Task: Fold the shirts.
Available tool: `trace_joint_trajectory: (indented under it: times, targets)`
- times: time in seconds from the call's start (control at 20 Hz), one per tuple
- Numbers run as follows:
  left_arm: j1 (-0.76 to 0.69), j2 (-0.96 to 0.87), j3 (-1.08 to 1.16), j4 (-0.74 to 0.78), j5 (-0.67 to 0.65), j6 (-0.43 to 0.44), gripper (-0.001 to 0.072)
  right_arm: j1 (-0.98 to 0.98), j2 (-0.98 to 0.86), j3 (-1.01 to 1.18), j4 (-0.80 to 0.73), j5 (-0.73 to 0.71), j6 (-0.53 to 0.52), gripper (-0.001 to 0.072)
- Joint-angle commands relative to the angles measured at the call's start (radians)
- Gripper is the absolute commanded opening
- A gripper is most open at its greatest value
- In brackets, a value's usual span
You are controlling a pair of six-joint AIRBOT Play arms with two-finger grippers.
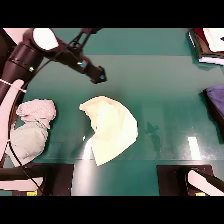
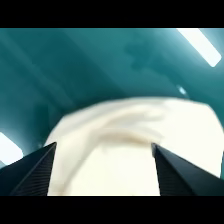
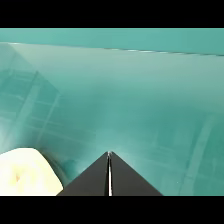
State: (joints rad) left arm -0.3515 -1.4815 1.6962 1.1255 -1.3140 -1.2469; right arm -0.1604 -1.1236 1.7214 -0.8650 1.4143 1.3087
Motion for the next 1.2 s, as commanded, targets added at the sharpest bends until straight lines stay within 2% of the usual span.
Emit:
trace_joint_trajectory:
  times: [0.0, 0.1, 0.2, 0.5, 0.65, 0.8, 0.85, 0.9, 0.95, 1.0, 1.15]
  targets:
    - [0.113, 0.043, -0.136, -0.016, -0.126, -0.082, 0.0717, 0.0, -0.003, 0.001, 0.0, 0.001, -0.001, 0.0015]
    - [0.131, 0.105, -0.325, -0.017, -0.067, -0.08, 0.0717, 0.0, -0.005, 0.001, -0.001, 0.001, 0.0, 0.0015]
    - [0.14, 0.153, -0.497, 0.0, 0.054, -0.08, 0.0717, 0.0, -0.005, -0.008, 0.0, -0.003, -0.001, 0.0015]
    - [0.201, 0.151, -0.677, -0.029, 0.308, -0.101, 0.0717, 0.0, -0.002, -0.126, 0.008, 0.003, 0.0, 0.0015]
    - [0.207, 0.105, -0.69, -0.062, 0.325, -0.106, 0.0717, 0.001, -0.002, -0.186, 0.01, 0.002, 0.0, 0.0015]
    - [0.207, 0.029, -0.69, -0.155, 0.328, -0.069, 0.0716, 0.001, -0.002, -0.227, 0.01, 0.009, 0.0, 0.0015]
    - [0.207, 0.026, -0.689, -0.172, 0.344, -0.069, 0.0658, 0.001, -0.002, -0.236, 0.009, 0.021, 0.0, 0.0015]
    - [0.207, 0.026, -0.688, -0.18, 0.36, -0.069, 0.0408, 0.001, -0.002, -0.244, 0.009, 0.036, 0.0, 0.0015]
    - [0.207, 0.026, -0.684, -0.18, 0.362, -0.069, 0.0193, 0.001, 0.003, -0.259, 0.009, 0.054, 0.0, 0.0015]
    - [0.207, 0.029, -0.678, -0.179, 0.362, -0.067, 0.0032, 0.001, 0.015, -0.288, 0.009, 0.069, 0.0, 0.0015]
    - [0.207, 0.031, -0.597, -0.179, 0.315, -0.062, 0.0026, 0.033, 0.082, -0.457, 0.0, 0.077, 0.0, 0.0016]
